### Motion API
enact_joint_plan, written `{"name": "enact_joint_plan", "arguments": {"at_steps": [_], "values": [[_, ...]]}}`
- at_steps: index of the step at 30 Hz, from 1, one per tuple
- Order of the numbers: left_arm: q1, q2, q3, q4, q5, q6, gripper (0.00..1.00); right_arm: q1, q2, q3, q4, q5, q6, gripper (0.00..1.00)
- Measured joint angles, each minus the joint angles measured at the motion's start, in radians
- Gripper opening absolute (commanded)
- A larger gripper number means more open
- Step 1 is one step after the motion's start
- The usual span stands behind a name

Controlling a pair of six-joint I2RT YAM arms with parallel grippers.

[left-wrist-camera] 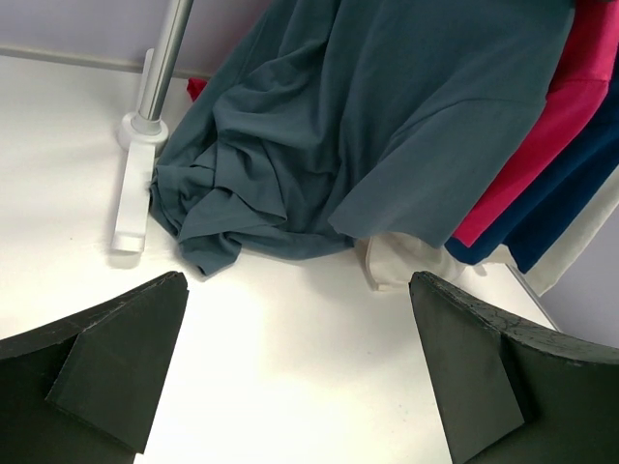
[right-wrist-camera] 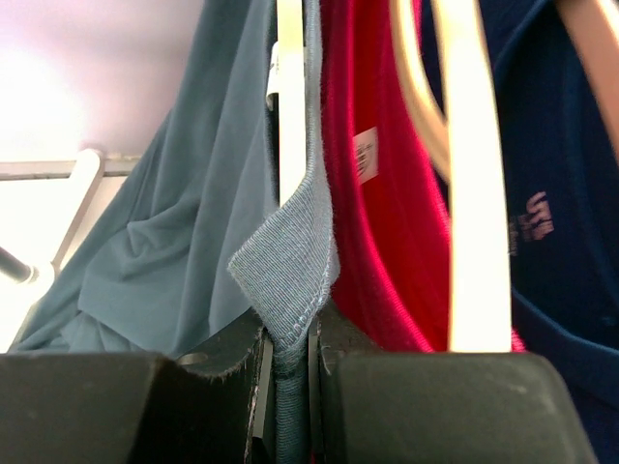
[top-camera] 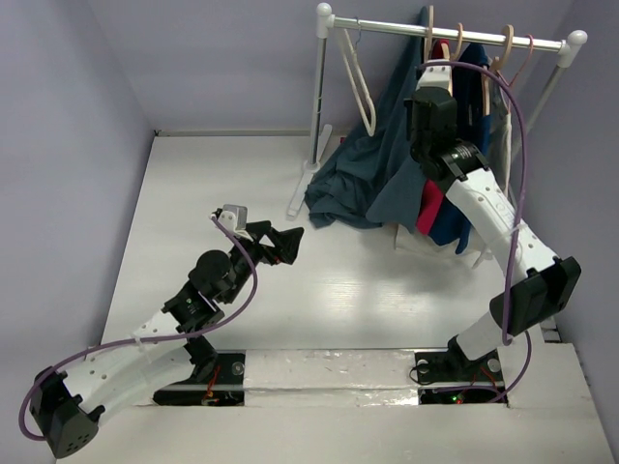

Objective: Place the t-shirt on the hanger
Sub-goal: Place the hanger at the clothesline, then reset both arms

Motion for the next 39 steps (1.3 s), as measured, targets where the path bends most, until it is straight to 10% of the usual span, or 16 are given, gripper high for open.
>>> {"name": "enact_joint_plan", "arguments": {"at_steps": [13, 19, 39], "values": [[0.000, 0.005, 0.000, 0.003, -0.010, 0.000, 0.99, -0.005, 0.000, -0.069, 0.059, -0.079, 0.033, 0.05], [0.000, 0.019, 0.000, 0.005, -0.017, 0.000, 0.99, -0.005, -0.033, -0.122, 0.090, -0.116, 0.095, 0.99], [0.000, 0.100, -0.002, 0.012, -0.125, 0.007, 0.99, -0.006, -0.916, -0.708, 0.122, -0.520, 0.402, 1.00]]}}
